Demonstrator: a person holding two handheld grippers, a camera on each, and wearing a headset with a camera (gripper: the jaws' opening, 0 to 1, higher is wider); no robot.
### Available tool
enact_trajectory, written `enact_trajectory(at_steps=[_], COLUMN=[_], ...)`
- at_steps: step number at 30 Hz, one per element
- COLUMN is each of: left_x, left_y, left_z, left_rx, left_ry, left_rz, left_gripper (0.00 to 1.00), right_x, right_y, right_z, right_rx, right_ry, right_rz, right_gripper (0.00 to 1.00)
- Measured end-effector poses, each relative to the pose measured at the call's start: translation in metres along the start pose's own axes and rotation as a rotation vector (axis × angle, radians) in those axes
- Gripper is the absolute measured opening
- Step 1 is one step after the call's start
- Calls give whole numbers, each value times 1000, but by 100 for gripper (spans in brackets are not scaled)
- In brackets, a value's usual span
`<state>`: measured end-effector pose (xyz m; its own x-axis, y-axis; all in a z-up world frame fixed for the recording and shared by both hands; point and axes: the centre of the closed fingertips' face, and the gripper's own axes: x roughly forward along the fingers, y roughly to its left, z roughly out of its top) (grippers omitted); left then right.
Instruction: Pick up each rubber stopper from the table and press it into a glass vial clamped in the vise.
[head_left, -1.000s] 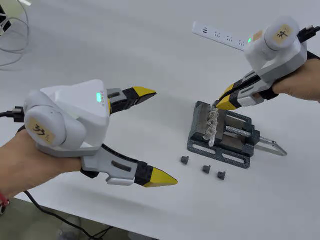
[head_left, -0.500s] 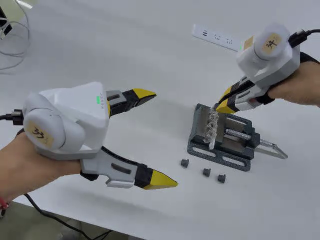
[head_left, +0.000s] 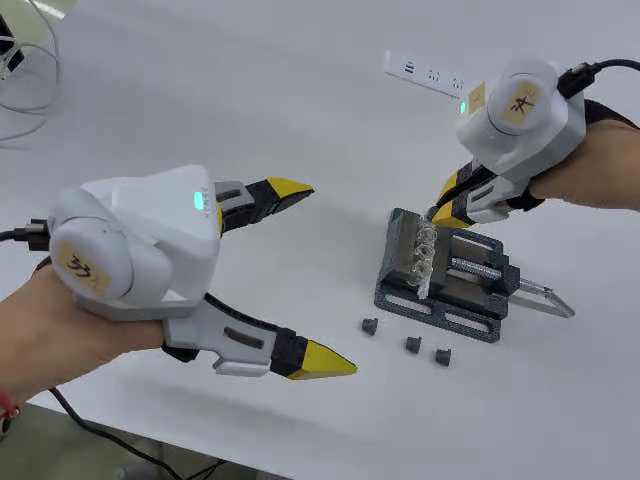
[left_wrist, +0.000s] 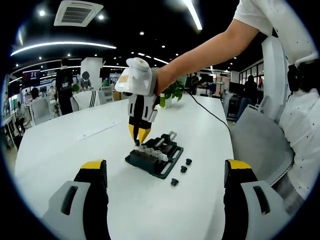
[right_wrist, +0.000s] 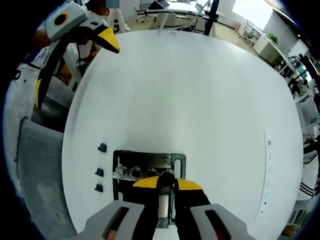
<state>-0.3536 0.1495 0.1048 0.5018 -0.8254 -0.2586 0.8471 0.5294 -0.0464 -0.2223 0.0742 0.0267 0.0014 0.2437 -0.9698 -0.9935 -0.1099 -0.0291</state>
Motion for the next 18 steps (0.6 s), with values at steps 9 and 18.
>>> enact_trajectory(at_steps=[9, 18], left_x=[-1, -1], left_y=[2, 3], left_z=[0, 0], left_rx=[-4, -2], left_ry=[-4, -4], left_rz=[3, 5], left_gripper=[97, 97], right_x=[1, -10], right_y=[-3, -5], right_z=[0, 2], right_rx=[0, 20], right_ry=[-12, -57], right_rz=[-5, -23], right_gripper=[7, 9])
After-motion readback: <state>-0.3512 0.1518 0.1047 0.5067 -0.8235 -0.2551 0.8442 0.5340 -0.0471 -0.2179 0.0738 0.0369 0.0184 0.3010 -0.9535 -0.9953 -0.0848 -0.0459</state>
